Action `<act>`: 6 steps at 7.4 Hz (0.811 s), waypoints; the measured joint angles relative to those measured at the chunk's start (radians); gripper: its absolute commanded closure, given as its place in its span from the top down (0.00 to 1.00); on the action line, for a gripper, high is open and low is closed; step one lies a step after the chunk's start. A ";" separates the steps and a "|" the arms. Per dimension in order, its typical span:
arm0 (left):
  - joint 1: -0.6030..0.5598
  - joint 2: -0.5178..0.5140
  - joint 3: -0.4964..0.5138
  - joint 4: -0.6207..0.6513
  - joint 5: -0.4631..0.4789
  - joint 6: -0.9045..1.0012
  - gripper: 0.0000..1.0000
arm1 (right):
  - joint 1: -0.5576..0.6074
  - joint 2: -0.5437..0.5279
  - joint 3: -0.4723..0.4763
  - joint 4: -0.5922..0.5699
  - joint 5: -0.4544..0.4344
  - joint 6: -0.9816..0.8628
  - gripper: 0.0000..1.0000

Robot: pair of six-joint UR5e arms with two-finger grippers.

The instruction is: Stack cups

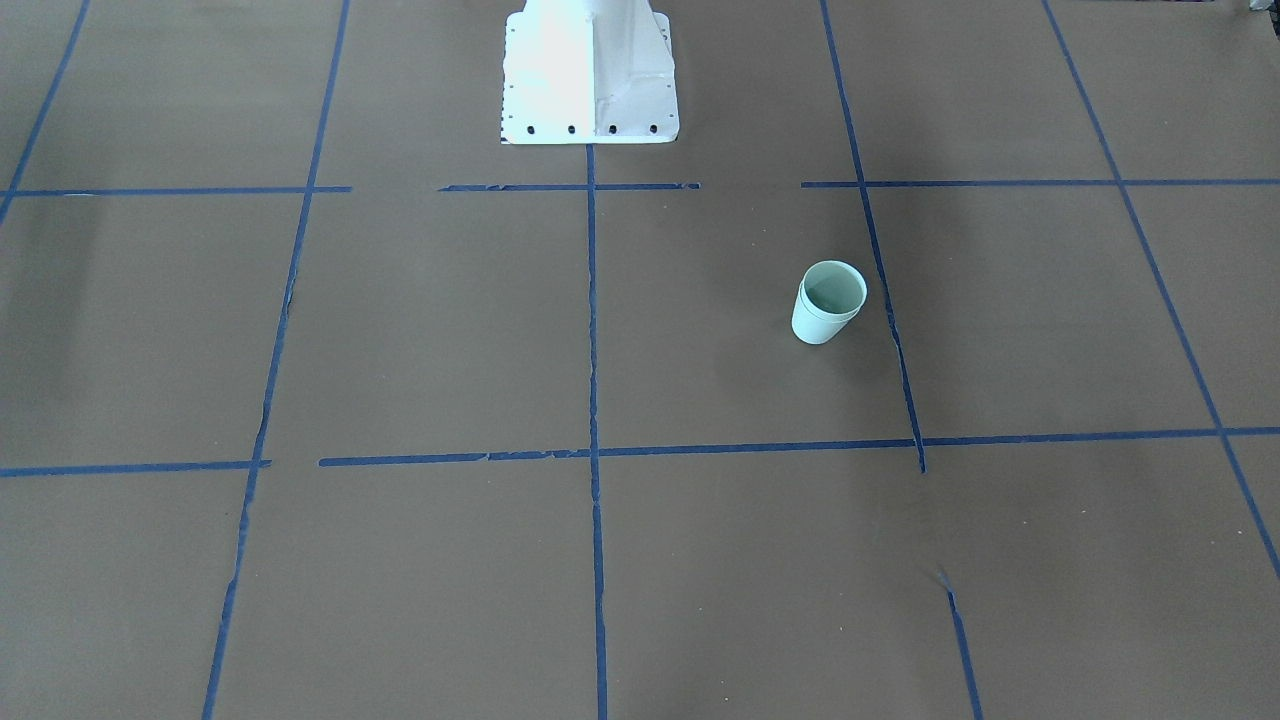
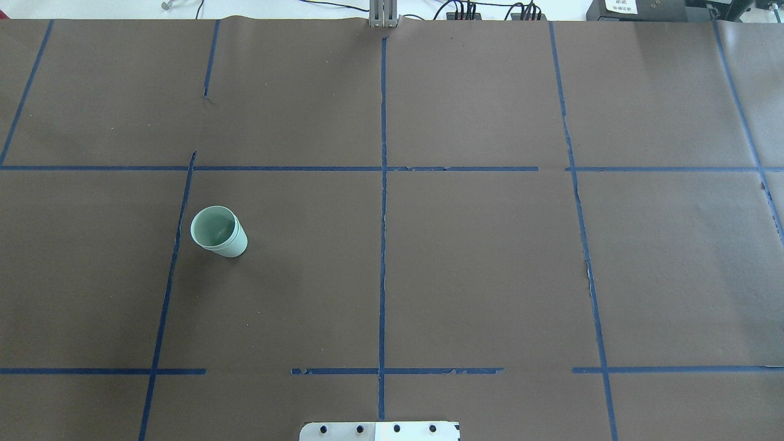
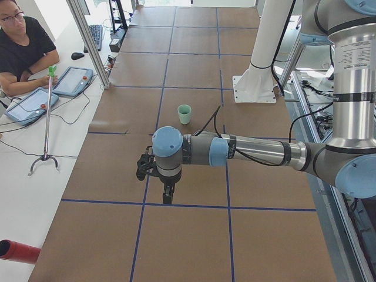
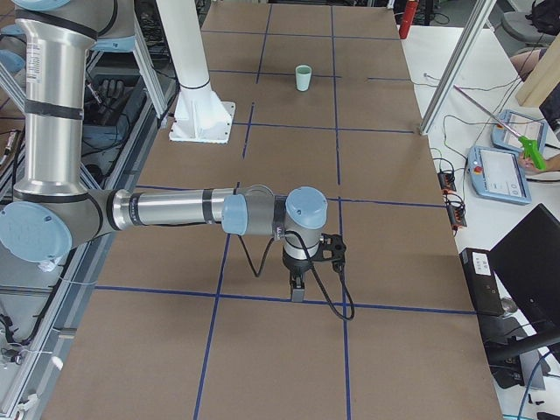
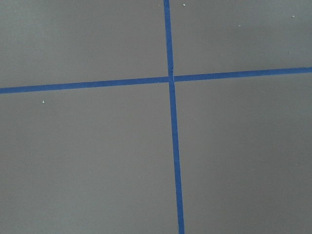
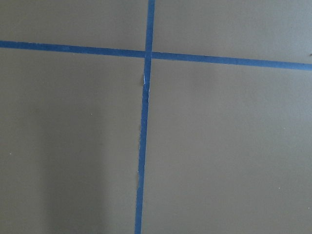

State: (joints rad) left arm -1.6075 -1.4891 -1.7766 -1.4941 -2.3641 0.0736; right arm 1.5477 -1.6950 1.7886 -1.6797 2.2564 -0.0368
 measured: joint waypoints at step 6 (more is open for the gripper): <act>0.000 -0.002 0.014 0.004 0.009 0.005 1.00 | 0.000 0.000 0.000 0.000 0.000 0.000 1.00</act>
State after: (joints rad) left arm -1.6076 -1.4912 -1.7630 -1.4897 -2.3550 0.0786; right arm 1.5475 -1.6950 1.7886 -1.6797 2.2565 -0.0368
